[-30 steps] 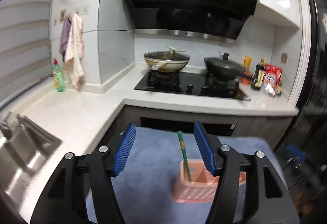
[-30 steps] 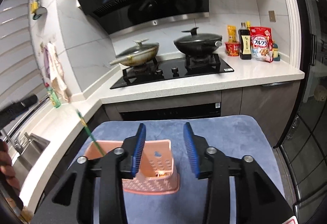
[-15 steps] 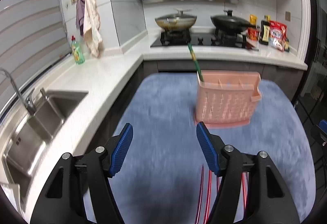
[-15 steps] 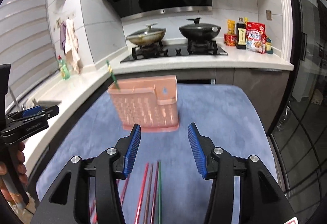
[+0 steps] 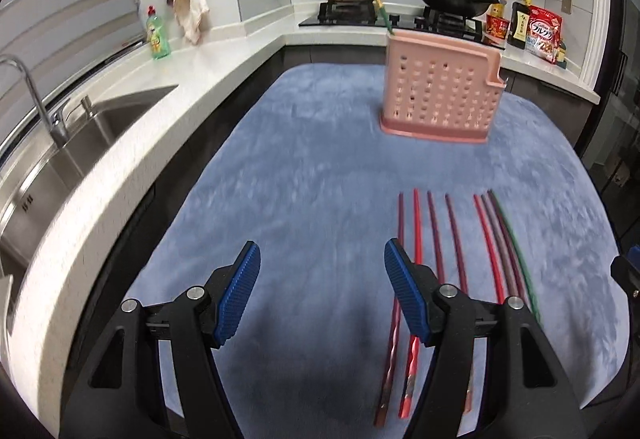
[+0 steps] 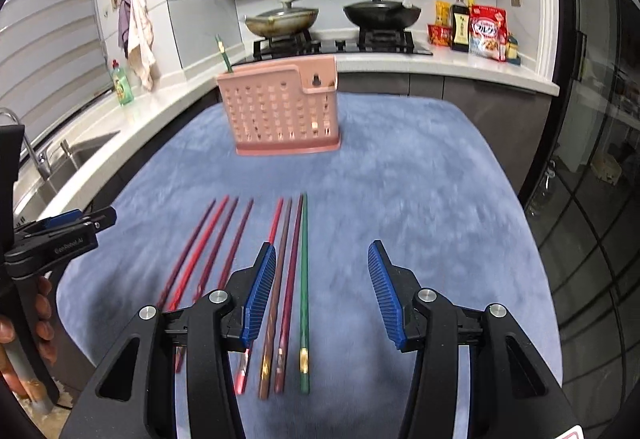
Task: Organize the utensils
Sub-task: 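Open both tools and withdraw them from the pink holder, then grasp the second green chopstick with the right tool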
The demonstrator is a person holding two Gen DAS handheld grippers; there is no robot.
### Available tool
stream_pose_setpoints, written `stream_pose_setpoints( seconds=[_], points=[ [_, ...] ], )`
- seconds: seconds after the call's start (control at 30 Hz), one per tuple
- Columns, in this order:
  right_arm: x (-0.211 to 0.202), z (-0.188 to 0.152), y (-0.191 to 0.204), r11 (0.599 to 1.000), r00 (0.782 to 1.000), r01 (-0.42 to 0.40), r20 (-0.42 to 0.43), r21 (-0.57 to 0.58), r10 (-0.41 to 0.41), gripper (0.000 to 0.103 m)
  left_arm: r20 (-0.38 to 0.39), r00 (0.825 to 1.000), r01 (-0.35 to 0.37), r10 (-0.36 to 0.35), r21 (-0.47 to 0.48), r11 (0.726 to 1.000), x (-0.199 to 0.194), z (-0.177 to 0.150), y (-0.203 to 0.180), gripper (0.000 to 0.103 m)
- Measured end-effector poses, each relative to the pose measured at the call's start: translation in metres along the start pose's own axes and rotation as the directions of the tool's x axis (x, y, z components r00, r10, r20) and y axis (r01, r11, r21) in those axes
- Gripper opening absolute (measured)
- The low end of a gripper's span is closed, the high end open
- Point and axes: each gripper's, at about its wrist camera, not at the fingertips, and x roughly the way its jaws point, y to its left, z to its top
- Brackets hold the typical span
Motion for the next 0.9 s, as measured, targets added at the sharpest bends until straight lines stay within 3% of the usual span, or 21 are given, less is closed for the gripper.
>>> stream_pose_setpoints(
  seconds=[0.43, 0.73, 0.9],
  points=[
    [0.023, -0.048, 0.001, 1.000, 0.996, 0.003, -0.085, 0.001, -0.003, 0.044, -0.075, 0.997, 0.007, -0.007, -0.006, 1.000, 0.014, -0.051, 0.003, 0.062],
    [0.039, -0.067, 0.006, 1.000, 0.991, -0.006, -0.136, -0.021, 0.003, 0.023, -0.110, 0.994, 0.013, -0.015, -0.017, 1.000, 0.022, -0.065, 0.004, 0.062],
    [0.047, -0.073, 0.008, 1.000, 0.987, -0.018, -0.161, -0.021, 0.014, 0.017, -0.121, 0.992, 0.015, -0.017, -0.021, 1.000, 0.023, -0.068, 0.005, 0.062]
  ],
)
